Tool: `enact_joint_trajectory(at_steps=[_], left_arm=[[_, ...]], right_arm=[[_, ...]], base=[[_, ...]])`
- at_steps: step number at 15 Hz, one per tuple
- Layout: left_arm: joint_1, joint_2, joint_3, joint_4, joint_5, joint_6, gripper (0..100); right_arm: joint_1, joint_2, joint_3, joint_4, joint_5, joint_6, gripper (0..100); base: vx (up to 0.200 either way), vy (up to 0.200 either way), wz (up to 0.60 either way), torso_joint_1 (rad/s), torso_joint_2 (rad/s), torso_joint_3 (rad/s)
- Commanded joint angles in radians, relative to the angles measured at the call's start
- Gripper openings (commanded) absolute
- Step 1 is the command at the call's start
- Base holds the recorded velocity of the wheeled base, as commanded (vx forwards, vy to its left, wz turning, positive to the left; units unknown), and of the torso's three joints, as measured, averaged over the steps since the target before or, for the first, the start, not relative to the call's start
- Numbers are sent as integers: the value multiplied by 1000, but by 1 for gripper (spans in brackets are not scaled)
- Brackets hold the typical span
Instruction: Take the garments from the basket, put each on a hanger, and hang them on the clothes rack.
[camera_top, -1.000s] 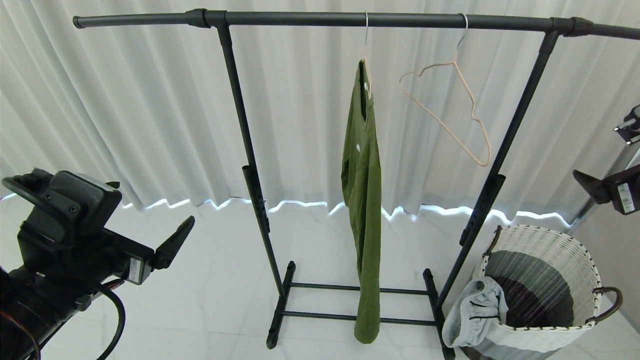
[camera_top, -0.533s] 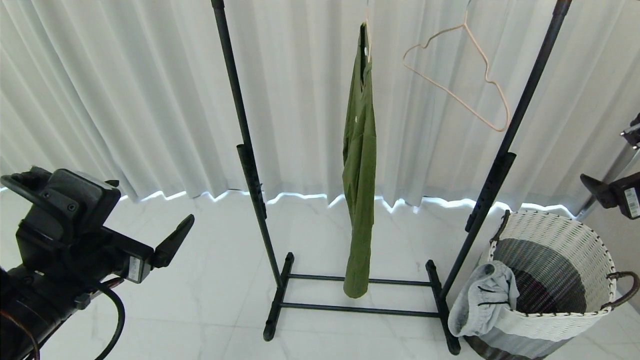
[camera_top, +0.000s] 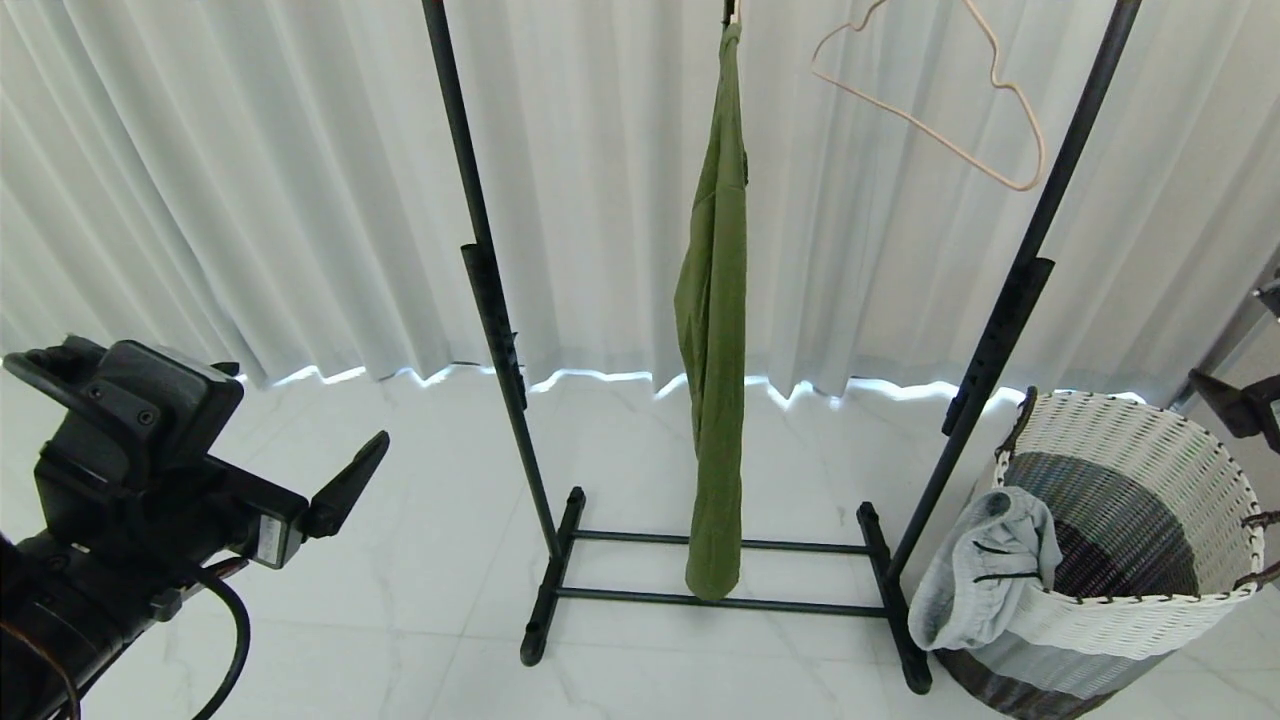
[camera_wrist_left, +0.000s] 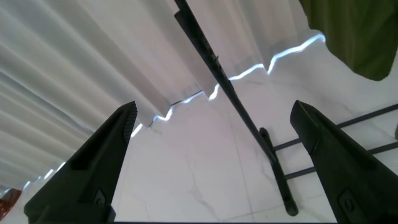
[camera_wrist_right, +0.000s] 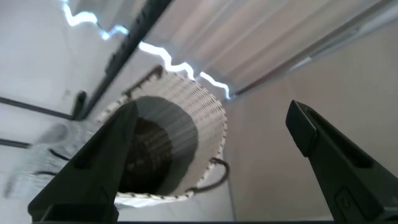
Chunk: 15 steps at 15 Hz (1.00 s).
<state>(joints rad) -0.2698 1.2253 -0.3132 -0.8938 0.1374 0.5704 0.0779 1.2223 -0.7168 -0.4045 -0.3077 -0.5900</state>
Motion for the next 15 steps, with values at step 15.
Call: enact_joint_trajectory(at_steps=[15], left_arm=[[-5,2,2,0,1,12,100]], right_arm=[[43,-96,5,216,111,41,100]], base=[[0,-107,0,-1,5,7]])
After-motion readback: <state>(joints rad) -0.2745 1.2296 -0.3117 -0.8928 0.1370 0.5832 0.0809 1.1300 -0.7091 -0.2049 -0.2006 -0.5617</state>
